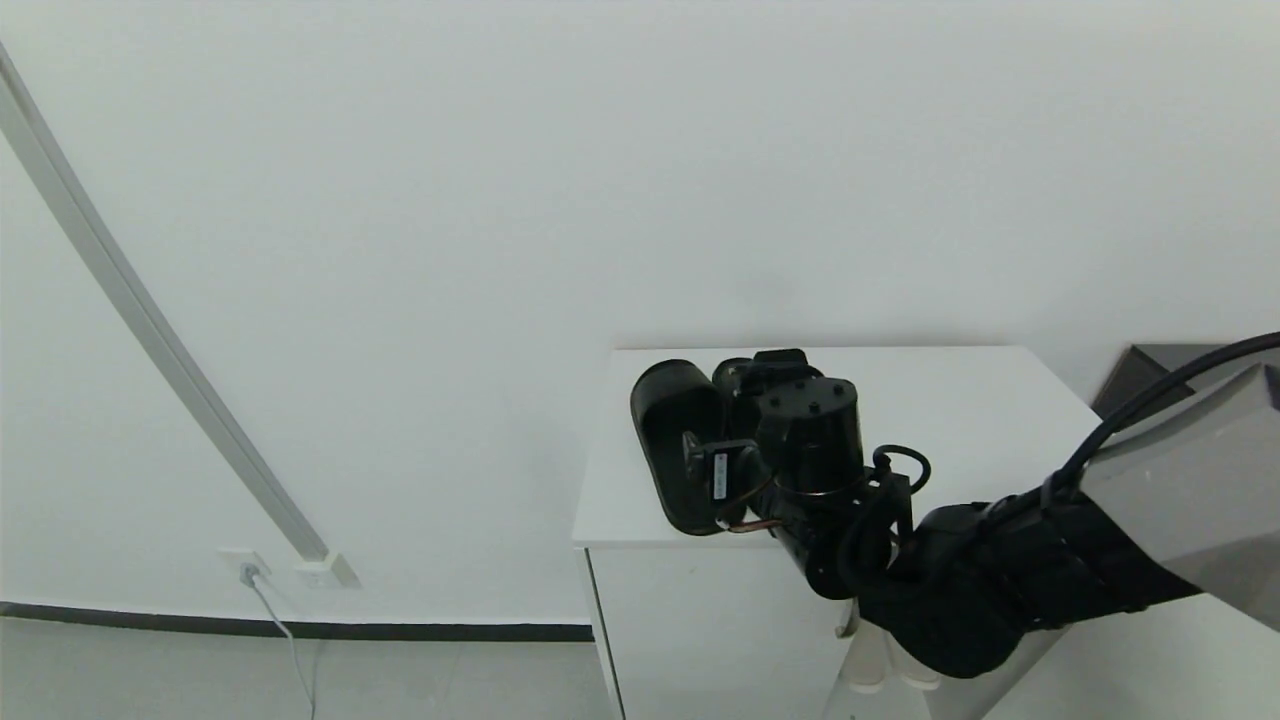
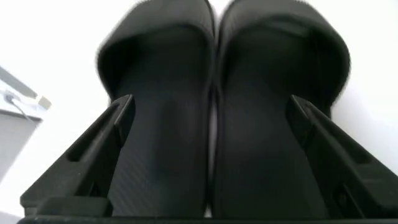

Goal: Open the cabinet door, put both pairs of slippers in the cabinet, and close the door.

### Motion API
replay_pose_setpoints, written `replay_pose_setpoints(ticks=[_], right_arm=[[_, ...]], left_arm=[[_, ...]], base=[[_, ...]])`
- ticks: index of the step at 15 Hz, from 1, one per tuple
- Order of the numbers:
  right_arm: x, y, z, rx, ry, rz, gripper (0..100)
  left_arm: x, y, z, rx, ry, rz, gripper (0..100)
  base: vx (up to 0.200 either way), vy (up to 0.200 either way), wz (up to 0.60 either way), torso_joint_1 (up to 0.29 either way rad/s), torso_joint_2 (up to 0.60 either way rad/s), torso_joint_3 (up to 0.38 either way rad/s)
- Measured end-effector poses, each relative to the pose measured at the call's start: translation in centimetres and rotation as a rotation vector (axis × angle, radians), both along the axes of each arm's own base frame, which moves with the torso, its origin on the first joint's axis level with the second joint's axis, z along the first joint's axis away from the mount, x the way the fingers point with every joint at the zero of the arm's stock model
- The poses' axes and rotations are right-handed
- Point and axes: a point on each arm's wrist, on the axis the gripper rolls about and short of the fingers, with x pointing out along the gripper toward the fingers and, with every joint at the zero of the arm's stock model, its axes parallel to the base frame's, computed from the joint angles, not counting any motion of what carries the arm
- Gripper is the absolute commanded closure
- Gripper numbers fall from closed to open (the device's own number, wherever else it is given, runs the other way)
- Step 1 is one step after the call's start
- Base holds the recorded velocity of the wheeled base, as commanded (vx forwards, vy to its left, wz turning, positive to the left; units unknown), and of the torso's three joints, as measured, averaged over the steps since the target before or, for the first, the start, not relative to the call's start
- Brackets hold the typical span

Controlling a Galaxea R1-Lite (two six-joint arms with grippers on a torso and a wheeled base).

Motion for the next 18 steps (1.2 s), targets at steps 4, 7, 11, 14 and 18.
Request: replay_pose_setpoints(ticks=[4, 7, 11, 14, 18], right_arm=[[3.6, 1.1, -0.8, -0.003, -0.036, -0.033, 0], [6.0, 1.7, -1.3, -0.026, -0.064, -0.048, 0], [8.2, 1.7, -2.0, -0.045, -0.066, -0.049, 100], [8.4, 1.7, -2.2, -0.05, -0.062, -0.048, 100], [8.2, 1.9, -2.2, -0.051, -0.062, -0.043, 100]], left_arm=[[0.0, 0.0, 0.0, -0.001, 0.0, 0.0, 100], [0.0, 0.0, 0.0, -0.002, 0.0, 0.0, 100], [0.0, 0.0, 0.0, -0.002, 0.0, 0.0, 100], [0.0, 0.0, 0.0, -0.002, 0.0, 0.0, 100], [0.0, 0.0, 0.0, -0.002, 0.0, 0.0, 100]], base=[[0.0, 0.0, 0.0, 0.0, 0.0, 0.0], [0.0, 0.0, 0.0, 0.0, 0.0, 0.0], [0.0, 0.0, 0.0, 0.0, 0.0, 0.0], [0.0, 0.0, 0.0, 0.0, 0.0, 0.0], [0.0, 0.0, 0.0, 0.0, 0.0, 0.0]])
